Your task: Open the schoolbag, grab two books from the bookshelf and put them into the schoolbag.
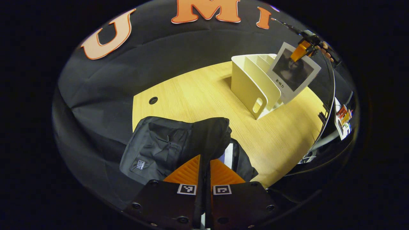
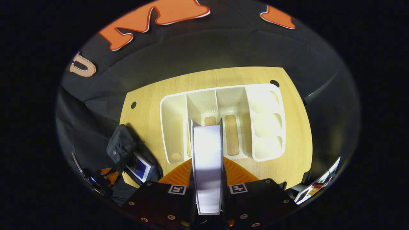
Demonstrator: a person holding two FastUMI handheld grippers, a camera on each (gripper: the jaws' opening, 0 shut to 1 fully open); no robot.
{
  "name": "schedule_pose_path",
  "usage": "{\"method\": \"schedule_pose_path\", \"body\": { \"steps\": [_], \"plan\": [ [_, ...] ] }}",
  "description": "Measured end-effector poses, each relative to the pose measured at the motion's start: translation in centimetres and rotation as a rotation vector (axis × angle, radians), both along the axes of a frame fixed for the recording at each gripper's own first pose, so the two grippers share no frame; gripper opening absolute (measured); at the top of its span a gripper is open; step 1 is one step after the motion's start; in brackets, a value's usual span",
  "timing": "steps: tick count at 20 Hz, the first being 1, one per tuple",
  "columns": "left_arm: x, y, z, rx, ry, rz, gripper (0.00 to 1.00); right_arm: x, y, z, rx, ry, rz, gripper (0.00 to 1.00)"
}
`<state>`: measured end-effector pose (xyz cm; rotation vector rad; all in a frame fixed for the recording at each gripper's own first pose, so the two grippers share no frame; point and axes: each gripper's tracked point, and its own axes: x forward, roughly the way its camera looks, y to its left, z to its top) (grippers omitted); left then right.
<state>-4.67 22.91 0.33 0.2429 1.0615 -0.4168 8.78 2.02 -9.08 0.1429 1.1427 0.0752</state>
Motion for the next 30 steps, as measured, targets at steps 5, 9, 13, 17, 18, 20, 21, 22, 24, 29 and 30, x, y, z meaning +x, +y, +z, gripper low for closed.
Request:
{"method": "schedule_pose_path", "body": {
  "steps": [5,9,13,17,18,20,21,22,24,29,30],
  "plan": [
    [0.1,1.3,0.2,-0.039,-0.005,-0.078,0.05,-7.0,0.5,3.4,0.048,-0.070,-0.102,0.33],
    [0.1,1.9,-0.2,-0.076,-0.001,-0.119,0.05,-12.6,2.4,4.5,0.134,-0.126,-0.189,0.34],
    [0.7,2.4,0.2,-0.077,-0.014,-0.170,0.05,-17.0,6.5,4.1,0.236,-0.138,-0.255,0.33],
    [0.8,2.7,0.9,-0.076,-0.039,-0.212,0.05,-19.2,9.3,0.6,0.334,-0.174,-0.300,0.33],
    [0.7,2.8,1.0,-0.079,-0.042,-0.219,0.05,-19.4,10.7,0.0,0.370,-0.174,-0.294,0.33],
    [0.5,2.8,1.0,-0.088,-0.046,-0.225,0.05,-19.7,14.6,0.3,0.448,-0.178,-0.283,0.32],
    [0.4,2.9,1.2,-0.094,-0.048,-0.226,0.05,-19.8,15.9,-0.4,0.479,-0.178,-0.279,0.32],
    [0.5,3.0,1.3,-0.098,-0.051,-0.226,0.05,-19.7,17.1,-1.3,0.506,-0.175,-0.276,0.31],
    [0.6,3.1,1.7,-0.105,-0.059,-0.229,0.05,-19.2,19.7,-3.1,0.551,-0.171,-0.265,0.31],
    [0.6,3.2,2.5,-0.112,-0.073,-0.227,0.05,-17.1,25.7,-6.7,0.650,-0.162,-0.244,0.31],
    [0.6,3.3,2.6,-0.112,-0.080,-0.225,0.05,-16.6,26.6,-7.5,0.659,-0.162,-0.246,0.31]
  ]
}}
